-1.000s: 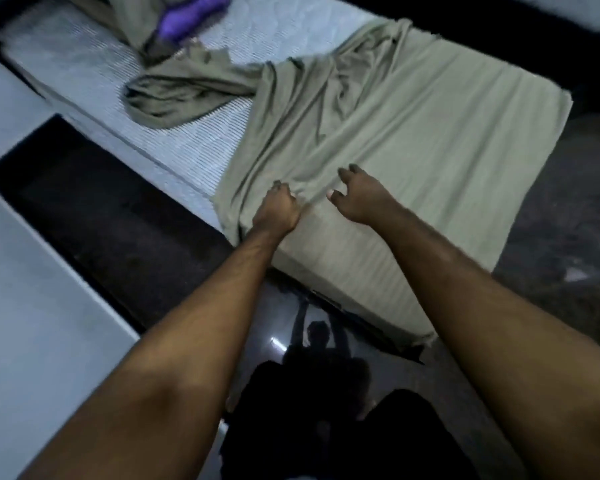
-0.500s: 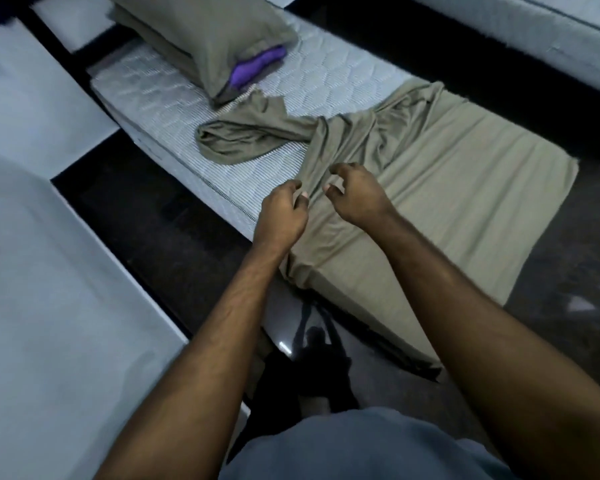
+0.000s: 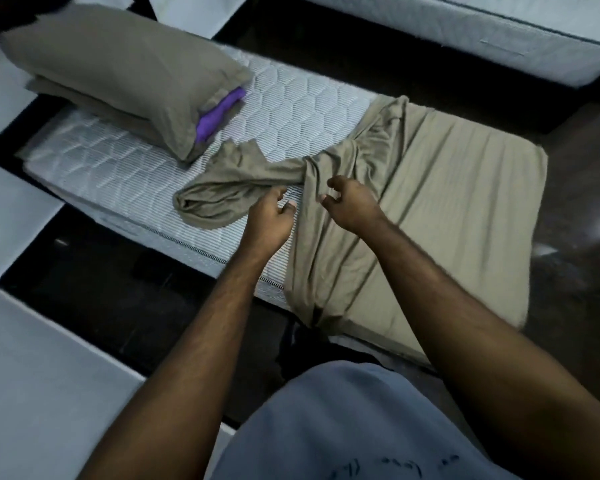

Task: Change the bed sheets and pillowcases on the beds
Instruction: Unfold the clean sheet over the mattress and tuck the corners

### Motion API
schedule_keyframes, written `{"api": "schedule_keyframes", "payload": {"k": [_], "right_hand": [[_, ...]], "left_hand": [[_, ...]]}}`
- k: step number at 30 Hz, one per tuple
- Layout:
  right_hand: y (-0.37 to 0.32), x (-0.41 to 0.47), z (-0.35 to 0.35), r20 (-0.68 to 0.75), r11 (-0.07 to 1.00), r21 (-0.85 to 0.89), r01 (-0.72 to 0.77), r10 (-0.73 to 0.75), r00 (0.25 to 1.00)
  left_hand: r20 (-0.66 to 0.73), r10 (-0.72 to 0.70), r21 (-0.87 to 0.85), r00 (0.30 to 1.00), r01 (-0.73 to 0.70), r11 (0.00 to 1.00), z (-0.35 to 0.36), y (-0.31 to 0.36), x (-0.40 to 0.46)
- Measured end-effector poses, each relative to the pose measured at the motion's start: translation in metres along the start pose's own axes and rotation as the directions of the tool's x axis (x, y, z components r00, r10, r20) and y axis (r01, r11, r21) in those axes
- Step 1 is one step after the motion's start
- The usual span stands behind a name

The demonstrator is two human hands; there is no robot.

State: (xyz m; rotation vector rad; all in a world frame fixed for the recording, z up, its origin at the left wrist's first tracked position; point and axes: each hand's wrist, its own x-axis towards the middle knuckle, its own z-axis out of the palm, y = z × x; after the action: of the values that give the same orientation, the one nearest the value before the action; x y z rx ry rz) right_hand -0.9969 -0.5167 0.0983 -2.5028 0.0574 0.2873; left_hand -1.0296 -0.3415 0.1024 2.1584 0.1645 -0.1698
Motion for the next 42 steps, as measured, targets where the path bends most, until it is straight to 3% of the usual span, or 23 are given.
{"api": "schedule_keyframes", "payload": {"k": [6, 13, 20, 25, 29, 32, 35, 37, 39, 40, 42], "right_hand": [[0.017, 0.086, 0.030, -0.033, 0.979, 0.117, -0.167, 0.172, 0.985], [0.035, 0.148, 0.080, 0.067, 0.898, 0.189, -0.398, 0.393, 0.917], [0.093, 0.230, 0.159, 0.047, 0.886, 0.119, -0.449, 0.446, 0.894], [0.133, 0.287, 0.227, 0.041, 0.758, 0.362, -0.542, 0.568, 0.822], [0.157, 0.309, 0.254, 0.168, 0.491, 0.657, -0.571, 0.644, 0.747], [0.135, 0.305, 0.246, 0.311, 0.494, 0.691, -0.528, 0.456, 0.834], [0.074, 0.287, 0.213, 0.423, 0.728, 0.596, -0.339, 0.074, 0.903], [0.040, 0.266, 0.192, 0.483, 0.742, 0.621, -0.252, -0.109, 0.869], [0.011, 0.237, 0.170, 0.549, 0.669, 0.691, -0.273, -0.240, 0.800], [0.000, 0.225, 0.160, 0.573, 0.638, 0.715, -0.284, -0.303, 0.762], [-0.023, 0.207, 0.137, 0.590, 0.618, 0.734, -0.281, -0.378, 0.713]], "left_hand": [[0.144, 0.101, 0.021, 0.984, -0.105, 0.994, 0.008, 0.002, 0.083], [0.284, 0.002, 0.047, 0.959, -0.016, 0.999, 0.016, -0.036, 0.165], [0.411, -0.066, 0.150, 0.909, 0.004, 0.989, 0.054, -0.128, 0.224], [0.497, -0.093, 0.165, 0.863, 0.012, 0.986, 0.075, -0.175, 0.261], [0.552, -0.092, 0.144, 0.829, 0.014, 0.990, 0.090, -0.194, 0.286], [0.568, -0.132, 0.095, 0.812, 0.095, 0.991, 0.097, -0.198, 0.290], [0.459, -0.377, -0.050, 0.805, 0.447, 0.893, 0.089, -0.184, 0.296], [0.467, -0.528, -0.311, 0.710, 0.690, 0.653, 0.067, -0.152, 0.301], [0.570, -0.541, -0.459, 0.618, 0.786, 0.414, 0.043, -0.140, 0.303], [0.584, -0.525, -0.499, 0.619, 0.784, 0.370, 0.033, -0.138, 0.304], [0.566, -0.436, -0.617, 0.700, 0.710, 0.339, 0.013, -0.119, 0.309]]}}
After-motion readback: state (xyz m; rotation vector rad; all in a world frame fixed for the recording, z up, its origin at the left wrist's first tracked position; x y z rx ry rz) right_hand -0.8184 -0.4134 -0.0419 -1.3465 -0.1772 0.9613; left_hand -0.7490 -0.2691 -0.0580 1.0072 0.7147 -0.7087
